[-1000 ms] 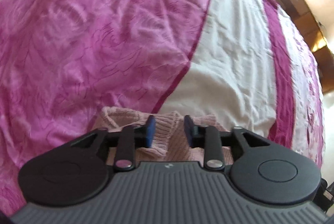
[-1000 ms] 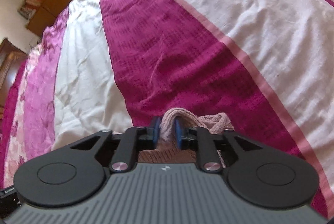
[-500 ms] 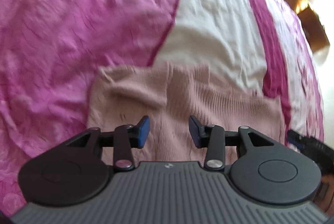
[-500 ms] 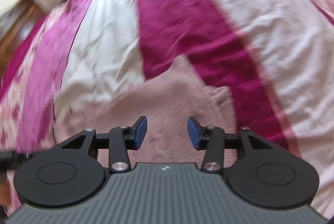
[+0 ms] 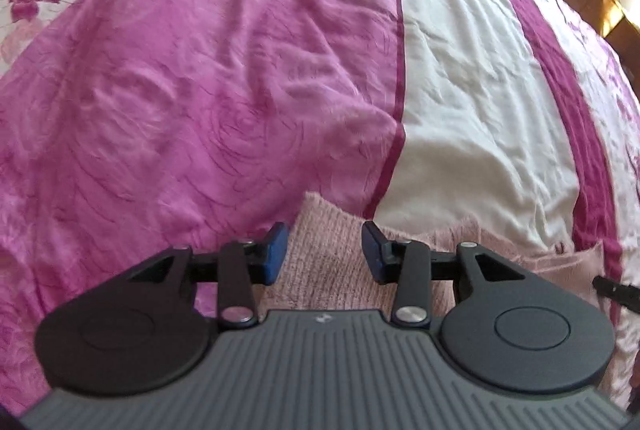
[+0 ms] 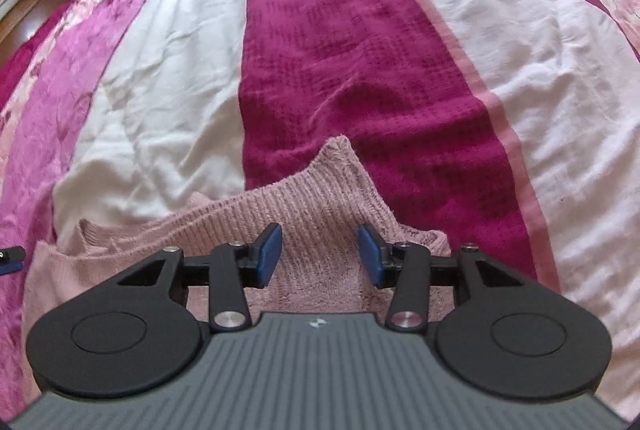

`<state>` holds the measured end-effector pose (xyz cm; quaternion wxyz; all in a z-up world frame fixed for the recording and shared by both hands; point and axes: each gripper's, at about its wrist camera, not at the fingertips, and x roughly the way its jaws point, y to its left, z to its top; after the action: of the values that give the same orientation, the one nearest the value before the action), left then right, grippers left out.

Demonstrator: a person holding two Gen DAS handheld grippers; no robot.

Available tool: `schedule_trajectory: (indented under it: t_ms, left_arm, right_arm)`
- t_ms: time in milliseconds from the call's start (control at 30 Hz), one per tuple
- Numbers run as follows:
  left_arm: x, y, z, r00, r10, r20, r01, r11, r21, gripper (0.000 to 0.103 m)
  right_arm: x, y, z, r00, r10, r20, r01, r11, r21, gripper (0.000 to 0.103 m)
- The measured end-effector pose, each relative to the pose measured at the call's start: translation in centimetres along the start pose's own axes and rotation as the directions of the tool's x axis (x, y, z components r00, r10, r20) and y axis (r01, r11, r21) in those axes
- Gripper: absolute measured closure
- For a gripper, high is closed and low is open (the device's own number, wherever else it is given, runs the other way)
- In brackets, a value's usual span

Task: Fold small clothes

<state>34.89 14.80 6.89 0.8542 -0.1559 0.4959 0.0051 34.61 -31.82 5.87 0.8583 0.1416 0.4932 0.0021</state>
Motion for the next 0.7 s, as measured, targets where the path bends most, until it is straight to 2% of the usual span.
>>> schedule_trajectory:
  t_ms: [167, 300, 433, 500, 567, 700]
  left_arm:
    - [-1.7, -0.8, -0.8, 0.999, -0.01, -0.037, 0.011, 1.0, 0.01, 0.059]
    - [-2.7, -1.9, -2.2, 0.997, 0.012, -0.079, -0.01, 1.0, 0.026, 0.059]
    - [-3.6, -2.7, -3.7, 0.993, 0.028, -0.11, -0.027, 1.0, 0.015, 0.059]
    - [-4.1, -3.1, -4.4, 0.991, 0.056, -0.119, -0.054, 0.998, 0.018, 0.055]
    - [-4.7, -3.5, -5.2, 0.99, 0.077, -0.119, -0.076, 0.997, 0.018, 0.046]
    - [-5.5, -4.1, -7.3, 0.986, 0.086, -0.145, -0.087, 0.996, -0.001, 0.042]
  right_arm:
    - [-2.7, -0.6, -1.4, 0.999, 0.022, 0.022, -0.023, 1.0, 0.02, 0.051]
    - [-5.0, -2.0, -3.3, 0.999, 0.013, 0.032, -0.015, 0.998, 0.06, 0.036]
    - [-6.8, -3.6, -5.3, 1.0, -0.002, 0.03, -0.001, 0.994, 0.106, 0.03]
    - [-7.5, -4.4, -6.3, 1.0, -0.002, 0.031, -0.002, 0.992, 0.127, 0.027]
    - [-8.1, -5.0, -7.1, 1.0, 0.003, 0.03, -0.007, 0.991, 0.135, 0.025]
    - [-8.9, -6.2, -8.4, 0.999, 0.003, 0.036, -0.008, 0.99, 0.14, 0.021]
